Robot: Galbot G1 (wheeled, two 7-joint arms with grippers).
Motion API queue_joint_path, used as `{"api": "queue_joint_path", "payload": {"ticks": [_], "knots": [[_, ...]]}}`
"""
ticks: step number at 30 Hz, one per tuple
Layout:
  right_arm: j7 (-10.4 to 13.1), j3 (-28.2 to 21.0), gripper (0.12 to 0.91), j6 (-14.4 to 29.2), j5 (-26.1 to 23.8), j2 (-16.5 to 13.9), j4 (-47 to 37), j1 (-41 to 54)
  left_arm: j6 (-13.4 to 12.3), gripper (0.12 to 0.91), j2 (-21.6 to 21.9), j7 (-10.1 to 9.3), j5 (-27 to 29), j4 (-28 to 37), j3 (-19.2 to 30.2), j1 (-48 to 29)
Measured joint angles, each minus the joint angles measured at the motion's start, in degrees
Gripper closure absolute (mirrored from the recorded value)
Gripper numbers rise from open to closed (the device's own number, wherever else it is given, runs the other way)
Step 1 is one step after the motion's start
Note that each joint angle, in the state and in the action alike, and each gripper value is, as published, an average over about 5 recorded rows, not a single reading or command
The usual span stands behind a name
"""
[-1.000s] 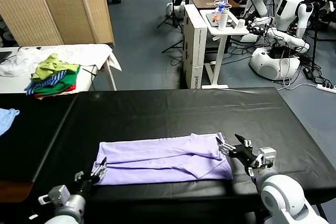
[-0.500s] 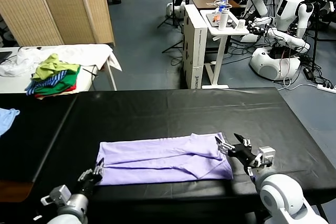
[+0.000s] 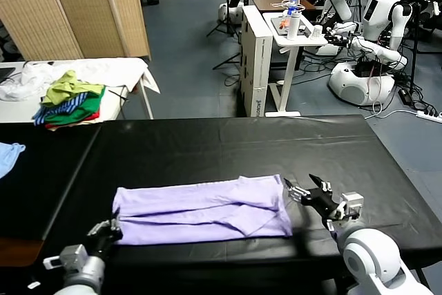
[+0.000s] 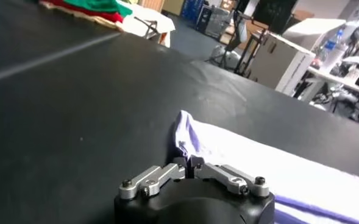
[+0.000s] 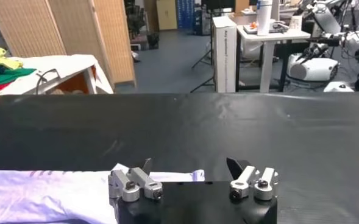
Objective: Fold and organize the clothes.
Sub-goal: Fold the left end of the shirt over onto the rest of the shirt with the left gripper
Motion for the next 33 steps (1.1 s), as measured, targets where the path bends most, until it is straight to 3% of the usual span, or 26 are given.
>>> {"api": "queue_joint_path", "payload": {"ticks": [7,15,19,25,33], "knots": [[0.0,1.25,0.118,0.25,0.12,-0.16,0.61,-1.05,-1.43,0.85,4.99,1.3,6.96,-0.34,-3.06,1.82],[0.0,2.68,0.118,0.36,0.2,0.27,1.79,-2.67,-3.46,0.85,15.71,2.21,6.44,1.29,-10.96,4.9],[0.07,3.19,0.118,0.44,0.05,0.75,2.56,-3.57,-3.46,0.85,18.08,1.72,5.97,0.6,-13.44,5.37],[0.13,4.3,0.118,0.72,-0.67,1.51,3.84,-5.41,-1.84,0.85,15.64,-0.01,5.61,-3.29,-10.88,4.7],[0.09,5.44,0.118,1.06,-2.26,2.8,3.82,-7.61,1.52,0.85,7.64,-3.46,1.41,-10.62,0.31,4.23]]}}
